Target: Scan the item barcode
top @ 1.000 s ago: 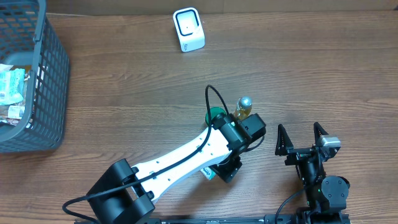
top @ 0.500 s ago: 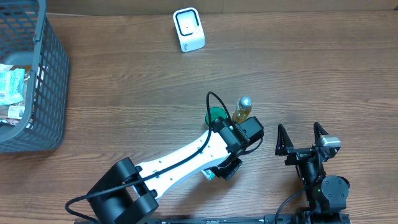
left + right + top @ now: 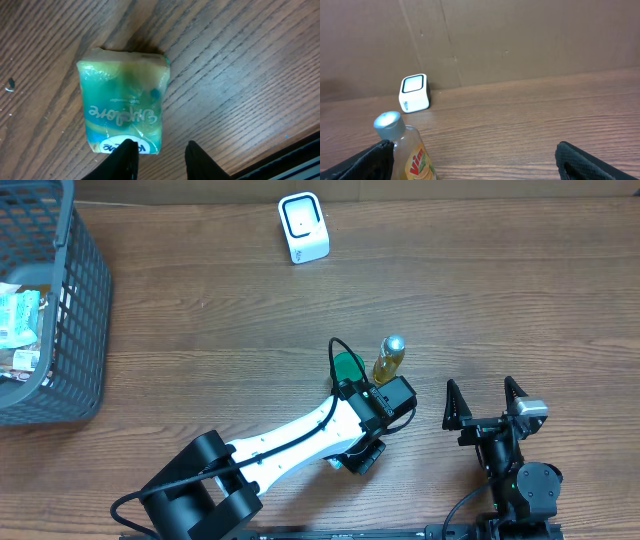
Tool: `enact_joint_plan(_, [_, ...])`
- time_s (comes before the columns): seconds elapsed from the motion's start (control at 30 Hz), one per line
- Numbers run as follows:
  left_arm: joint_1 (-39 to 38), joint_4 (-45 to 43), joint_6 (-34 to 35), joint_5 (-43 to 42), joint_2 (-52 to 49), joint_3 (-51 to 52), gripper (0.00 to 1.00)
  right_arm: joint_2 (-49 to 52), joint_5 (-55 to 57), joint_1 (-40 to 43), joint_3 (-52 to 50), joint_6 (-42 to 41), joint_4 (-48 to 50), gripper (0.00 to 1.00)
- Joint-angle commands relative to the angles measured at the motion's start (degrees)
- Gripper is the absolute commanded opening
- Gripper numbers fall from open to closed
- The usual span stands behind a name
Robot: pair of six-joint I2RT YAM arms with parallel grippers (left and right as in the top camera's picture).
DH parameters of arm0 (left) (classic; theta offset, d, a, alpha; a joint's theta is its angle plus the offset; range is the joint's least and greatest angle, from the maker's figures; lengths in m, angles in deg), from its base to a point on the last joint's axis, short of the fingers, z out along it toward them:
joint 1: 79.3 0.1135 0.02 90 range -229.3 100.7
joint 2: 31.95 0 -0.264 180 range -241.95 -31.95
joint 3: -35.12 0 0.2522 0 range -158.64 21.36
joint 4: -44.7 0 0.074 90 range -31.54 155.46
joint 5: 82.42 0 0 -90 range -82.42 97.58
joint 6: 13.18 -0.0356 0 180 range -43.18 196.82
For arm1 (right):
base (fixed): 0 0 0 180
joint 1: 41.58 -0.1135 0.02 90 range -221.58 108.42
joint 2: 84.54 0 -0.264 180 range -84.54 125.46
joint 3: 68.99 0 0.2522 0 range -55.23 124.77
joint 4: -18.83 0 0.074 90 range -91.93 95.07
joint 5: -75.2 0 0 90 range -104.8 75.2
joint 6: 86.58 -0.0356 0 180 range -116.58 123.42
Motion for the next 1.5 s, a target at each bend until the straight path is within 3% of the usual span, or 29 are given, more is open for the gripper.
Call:
enact_joint_plan(0.0, [-0.17, -0.17, 0.87, 2.19, -0.28, 0.37, 0.37, -0.52, 0.24, -0.31, -0.61, -0.2, 0.13, 1.0])
enact_joint_plan(0.67, [-1.62, -1.51, 1.79, 2.08, -0.31, 1.05, 0.38, -0.52, 0.24, -0.31, -0.61, -0.2, 0.13, 1.0])
enact_joint_plan(0.9, [-1.6, -1.99, 2.16, 0.81, -0.31, 1.05, 0.33, -0.52, 0.24, -0.31, -0.61, -0.2, 0.13, 1.0])
enact_joint_plan(1.07, [-1.6, -1.38, 2.14, -0.9, -0.31, 1.05, 0.44, -0.52, 0.24, -0.31, -0.61, -0.2, 0.13, 1.0])
enact_joint_plan(1.47, [-1.51, -0.61, 2.36, -0.66, -1.95, 1.05, 0.41, -0.52, 0.24, -0.31, -0.61, -0.2, 0.13, 1.0])
